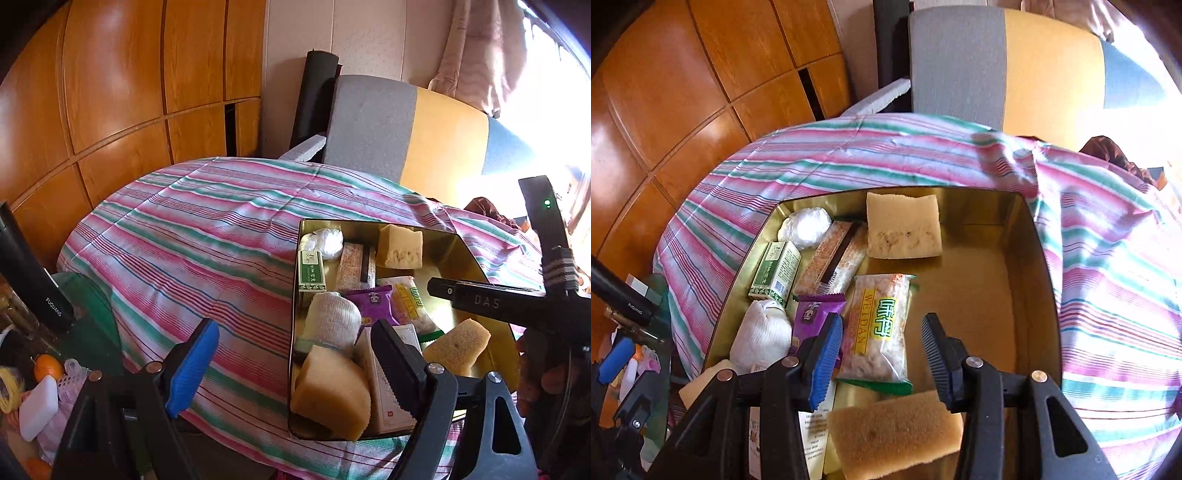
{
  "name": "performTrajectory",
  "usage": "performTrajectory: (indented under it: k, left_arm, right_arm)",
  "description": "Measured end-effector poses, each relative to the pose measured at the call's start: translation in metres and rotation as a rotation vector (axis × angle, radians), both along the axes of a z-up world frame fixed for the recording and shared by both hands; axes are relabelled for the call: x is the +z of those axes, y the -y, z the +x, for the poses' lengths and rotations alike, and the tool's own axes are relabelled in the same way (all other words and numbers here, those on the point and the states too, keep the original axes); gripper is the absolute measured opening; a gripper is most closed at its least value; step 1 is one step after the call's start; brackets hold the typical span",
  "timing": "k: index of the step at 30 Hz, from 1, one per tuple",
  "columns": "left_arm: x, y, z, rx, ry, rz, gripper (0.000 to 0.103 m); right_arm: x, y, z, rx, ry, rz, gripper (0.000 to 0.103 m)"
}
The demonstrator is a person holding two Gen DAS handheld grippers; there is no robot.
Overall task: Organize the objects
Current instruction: 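Carry the WEIDAN packet to the tray, lower it in and open the right tool, then grasp the purple snack packet with the right tool while the left approaches the white bag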
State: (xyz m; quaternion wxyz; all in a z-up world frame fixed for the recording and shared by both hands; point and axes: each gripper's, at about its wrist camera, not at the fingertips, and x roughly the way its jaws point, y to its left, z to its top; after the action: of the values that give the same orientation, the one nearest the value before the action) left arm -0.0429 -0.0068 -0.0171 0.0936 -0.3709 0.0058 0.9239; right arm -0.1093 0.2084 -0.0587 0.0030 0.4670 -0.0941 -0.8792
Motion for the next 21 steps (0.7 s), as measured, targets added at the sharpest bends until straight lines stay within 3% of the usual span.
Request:
performTrajectory:
  k: [10,21]
  left_arm:
    - [0.006,-0.008,0.010,-0.020,-0.020,-0.011,0.085]
    - [0.009,-0.021,0.017,-0.054,-0.027,-0.029,0.085]
  right_arm:
    - [0.020,-0.008,0.039,-0.029,-0.086,0.071,0.045]
    - [0.021,-0.048,0.078,-0.096,-0.094,0.065,0.045]
